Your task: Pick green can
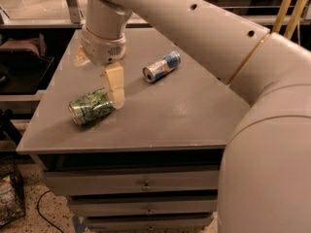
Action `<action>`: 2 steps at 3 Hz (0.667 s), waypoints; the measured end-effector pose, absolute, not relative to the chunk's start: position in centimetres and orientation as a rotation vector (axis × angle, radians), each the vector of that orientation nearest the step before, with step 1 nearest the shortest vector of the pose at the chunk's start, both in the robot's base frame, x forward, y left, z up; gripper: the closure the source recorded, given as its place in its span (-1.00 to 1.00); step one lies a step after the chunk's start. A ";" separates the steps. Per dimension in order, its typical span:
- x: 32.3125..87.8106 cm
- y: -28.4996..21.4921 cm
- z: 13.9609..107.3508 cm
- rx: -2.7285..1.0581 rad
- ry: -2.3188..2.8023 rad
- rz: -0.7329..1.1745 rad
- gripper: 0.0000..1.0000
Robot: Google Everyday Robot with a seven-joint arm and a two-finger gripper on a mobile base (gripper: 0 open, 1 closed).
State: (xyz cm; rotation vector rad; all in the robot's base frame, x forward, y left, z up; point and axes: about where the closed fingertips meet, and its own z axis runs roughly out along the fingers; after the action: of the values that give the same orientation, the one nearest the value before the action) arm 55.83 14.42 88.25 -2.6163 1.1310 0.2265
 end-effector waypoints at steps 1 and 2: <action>55.9 15.3 86.5 -2.646 1.128 0.238 -1.00; 55.7 15.6 84.9 -2.665 1.137 0.256 -0.62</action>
Offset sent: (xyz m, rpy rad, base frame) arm -0.0045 0.0102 -0.0495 -0.0659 0.0605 0.0176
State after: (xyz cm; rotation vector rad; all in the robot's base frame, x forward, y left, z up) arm 55.72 15.63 84.86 -2.6649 1.1368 0.2560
